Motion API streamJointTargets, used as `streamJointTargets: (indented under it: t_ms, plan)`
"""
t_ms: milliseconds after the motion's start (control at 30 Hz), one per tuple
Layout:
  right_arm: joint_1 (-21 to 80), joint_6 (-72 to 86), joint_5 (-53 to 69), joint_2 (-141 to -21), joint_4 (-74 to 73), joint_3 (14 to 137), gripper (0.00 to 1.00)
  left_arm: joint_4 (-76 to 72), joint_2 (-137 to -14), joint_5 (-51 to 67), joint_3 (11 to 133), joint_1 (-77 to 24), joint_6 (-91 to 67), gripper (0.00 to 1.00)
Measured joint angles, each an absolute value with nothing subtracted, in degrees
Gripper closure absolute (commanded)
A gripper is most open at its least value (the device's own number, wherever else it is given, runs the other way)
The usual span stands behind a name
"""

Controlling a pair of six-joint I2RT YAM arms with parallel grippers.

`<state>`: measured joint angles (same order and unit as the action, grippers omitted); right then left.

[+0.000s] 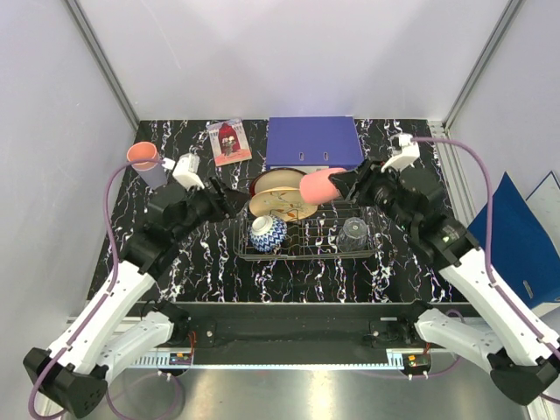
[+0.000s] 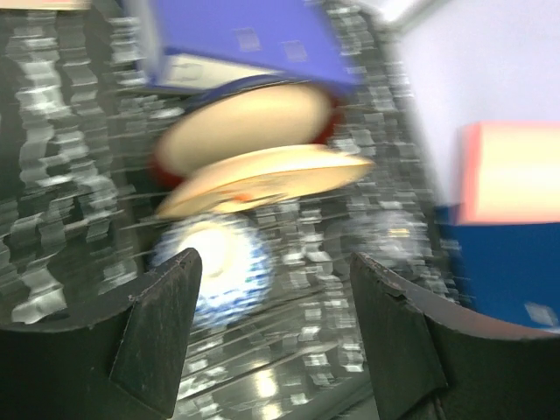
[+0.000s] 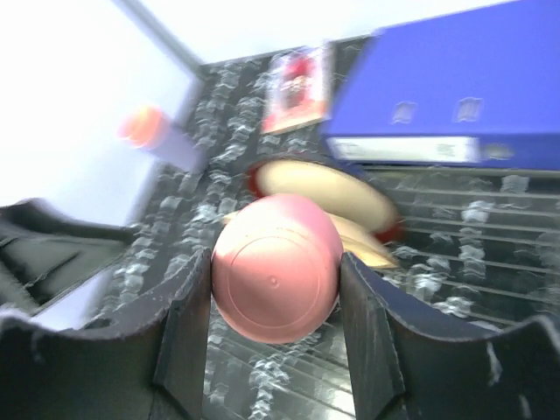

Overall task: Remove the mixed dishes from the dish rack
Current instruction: Pick up the cup from the dish rack, then place the cup at the center of the board.

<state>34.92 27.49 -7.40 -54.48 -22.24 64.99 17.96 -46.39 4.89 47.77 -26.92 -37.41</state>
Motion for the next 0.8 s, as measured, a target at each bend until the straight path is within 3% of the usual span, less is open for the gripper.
streamJointTargets:
  t_ms: [300,500,633,733,800]
  plan:
    - [27.4,50.15,15.03,-55.83,14.02,42.13,1.0,-9.65,-53.17,24.1,44.42,-26.92,-50.48,0.26]
    - [25.8,64.53,22.37,-62.61,39.13,37.34,1.0,-23.16,-54.94,29.87,39.88,-26.92,-57.39,0.26]
    - [25.8,68.86,24.69,-65.65,47.44,37.28,1.0,-28.95,-55.51,31.64,38.68,-26.92,-59.92,0.27]
    - [25.8,70.48,26.28,-66.92,50.96,37.3,1.0,-31.18,-55.61,32.38,38.44,-26.92,-60.95,0.36]
    - [25.8,70.91,27.22,-67.83,52.21,37.36,1.0,-32.49,-55.64,32.69,38.44,-26.92,-61.41,0.51]
